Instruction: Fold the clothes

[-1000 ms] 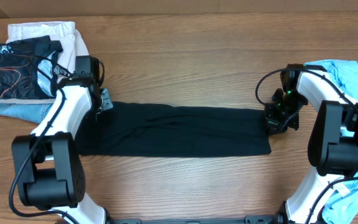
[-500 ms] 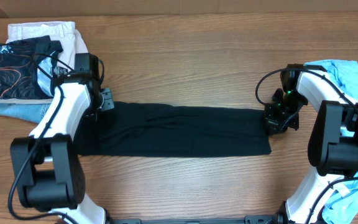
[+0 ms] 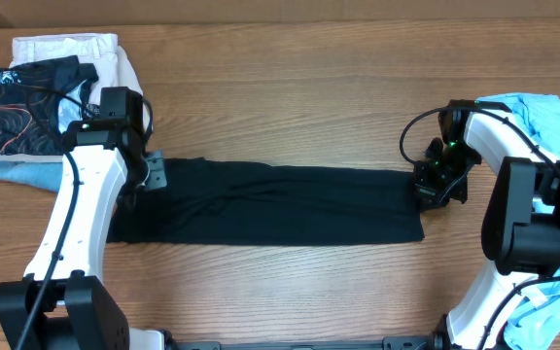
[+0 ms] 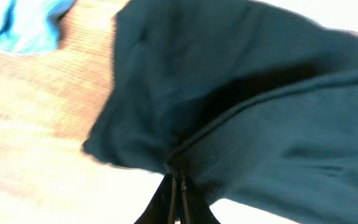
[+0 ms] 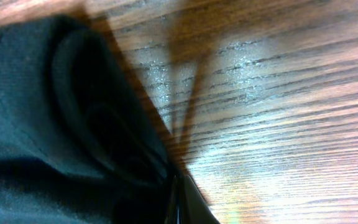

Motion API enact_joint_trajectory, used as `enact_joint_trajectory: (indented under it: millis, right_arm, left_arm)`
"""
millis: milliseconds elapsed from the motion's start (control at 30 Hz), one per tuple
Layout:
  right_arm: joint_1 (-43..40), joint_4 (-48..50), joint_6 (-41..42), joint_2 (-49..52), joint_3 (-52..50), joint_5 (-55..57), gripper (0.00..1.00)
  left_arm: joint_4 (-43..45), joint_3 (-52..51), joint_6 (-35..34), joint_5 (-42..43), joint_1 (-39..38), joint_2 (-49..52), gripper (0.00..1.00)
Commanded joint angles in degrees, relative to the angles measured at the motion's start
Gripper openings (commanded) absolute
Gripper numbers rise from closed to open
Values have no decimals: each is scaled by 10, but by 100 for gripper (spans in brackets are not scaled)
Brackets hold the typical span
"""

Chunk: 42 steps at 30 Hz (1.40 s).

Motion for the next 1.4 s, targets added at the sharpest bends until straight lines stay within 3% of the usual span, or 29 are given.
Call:
enact_joint_trajectory:
  millis: [0,233,400,533,600,800,1000,1033,1100,1133,1367]
  right_arm:
    - [0,1,0,-22,-2,-1,4]
    - [0,1,0,-22,-2,-1,5]
    - [0,1,0,-22,-2,-1,5]
    - [0,1,0,-22,-2,-1,5]
    - [0,1,0,-22,-2,-1,5]
    - [0,1,0,-22,-2,-1,8]
    - [-8,0,0,-34,4,-3,18]
    - [-16,10,0,-57,4,-7,24]
    - [-33,20,-10,-93,4,-25,50]
    - [-41,22,-26,-106,4,-40,56]
    - [-76,6,-127,-129,-16,-152,66]
  left_arm:
    - [-18,7,-43,-64,1,-4,4]
    - [-31,5,-94,-92,1,-3,4]
    - [-23,4,-96,-92,1,-2,8]
    - [-18,4,-96,-102,1,-2,44]
    - [-12,4,-96,-112,1,-2,51]
    - [17,4,-95,-105,1,-2,58]
    - [39,4,-80,-45,0,-2,52]
    - [43,4,-70,-14,0,-2,50]
    - [46,4,-58,16,0,-2,49]
    - [46,4,-56,21,0,-2,49]
    - [45,4,-54,37,0,-2,50]
